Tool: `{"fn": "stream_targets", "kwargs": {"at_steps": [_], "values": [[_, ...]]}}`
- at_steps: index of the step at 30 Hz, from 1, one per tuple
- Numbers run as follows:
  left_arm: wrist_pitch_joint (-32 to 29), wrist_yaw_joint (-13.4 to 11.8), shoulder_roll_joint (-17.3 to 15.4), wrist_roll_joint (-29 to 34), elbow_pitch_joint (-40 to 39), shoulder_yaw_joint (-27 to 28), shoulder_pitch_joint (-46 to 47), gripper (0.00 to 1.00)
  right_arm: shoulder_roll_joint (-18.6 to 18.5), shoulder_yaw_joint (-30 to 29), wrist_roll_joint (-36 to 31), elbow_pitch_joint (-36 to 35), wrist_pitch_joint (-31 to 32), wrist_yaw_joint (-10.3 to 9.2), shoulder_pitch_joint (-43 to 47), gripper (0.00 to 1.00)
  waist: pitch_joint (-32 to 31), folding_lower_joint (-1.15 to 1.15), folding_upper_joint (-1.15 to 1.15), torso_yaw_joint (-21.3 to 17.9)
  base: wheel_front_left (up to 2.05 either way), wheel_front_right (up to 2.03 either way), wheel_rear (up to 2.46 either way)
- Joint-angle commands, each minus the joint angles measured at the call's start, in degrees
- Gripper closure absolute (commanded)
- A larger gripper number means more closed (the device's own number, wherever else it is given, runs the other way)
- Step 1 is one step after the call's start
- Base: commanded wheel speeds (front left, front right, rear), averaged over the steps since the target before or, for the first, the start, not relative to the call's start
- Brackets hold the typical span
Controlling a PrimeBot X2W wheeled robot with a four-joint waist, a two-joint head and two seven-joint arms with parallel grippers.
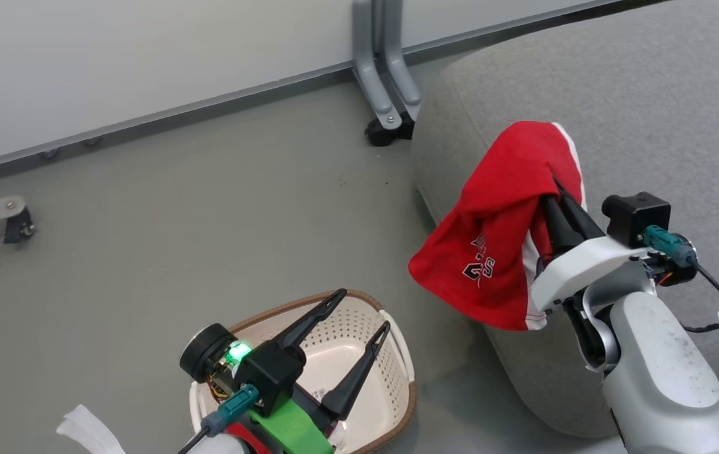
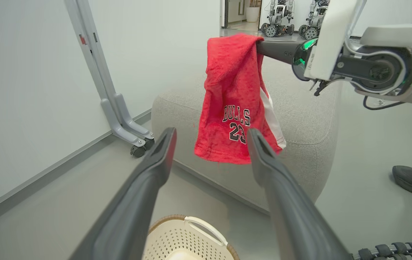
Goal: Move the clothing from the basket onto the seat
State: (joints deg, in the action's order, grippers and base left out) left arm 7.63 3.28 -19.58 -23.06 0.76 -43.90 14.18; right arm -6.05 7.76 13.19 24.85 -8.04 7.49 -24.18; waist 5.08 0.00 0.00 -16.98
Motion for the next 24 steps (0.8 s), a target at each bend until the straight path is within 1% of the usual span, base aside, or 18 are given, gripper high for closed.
{"fn": "stream_targets", "kwargs": {"at_steps": [1, 7, 13, 18, 24], "values": [[-0.2, -0.2, -0.7, 0.7, -0.3, 0.1, -0.1, 0.00, -0.1, -0.9, -0.4, -0.7, 0.4, 0.00, 0.8, 1.00, 1.7, 0.00, 0.00, -5.6, 0.00, 0.00, 0.00], [-1.0, 0.0, -1.3, 0.8, -1.5, -0.3, 0.9, 0.00, -0.1, -4.9, -0.9, -2.9, 0.6, 0.00, 1.7, 1.00, 3.9, 0.00, 0.00, -9.6, 0.00, 0.00, 0.00], [-1.9, 0.0, -2.2, 1.1, -2.9, -0.5, 2.1, 0.00, 0.6, -9.1, -1.2, -4.1, 0.3, 0.00, 1.0, 1.00, 6.6, 0.00, 0.00, -11.3, 0.00, 0.00, 0.00], [-2.9, 0.4, -3.0, 1.7, -4.6, -0.5, 4.0, 0.00, 0.8, -12.9, 0.1, -3.2, 0.1, 0.00, -1.7, 1.00, 9.5, 0.00, 0.00, -10.8, 0.00, 0.00, 0.00], [-4.3, 1.1, -4.6, 3.2, -7.4, -0.1, 7.8, 0.00, -0.4, -17.3, 2.6, -0.1, -1.3, -0.01, -8.7, 1.00, 15.4, 0.00, 0.00, -8.4, 0.00, 0.00, 0.00]]}}
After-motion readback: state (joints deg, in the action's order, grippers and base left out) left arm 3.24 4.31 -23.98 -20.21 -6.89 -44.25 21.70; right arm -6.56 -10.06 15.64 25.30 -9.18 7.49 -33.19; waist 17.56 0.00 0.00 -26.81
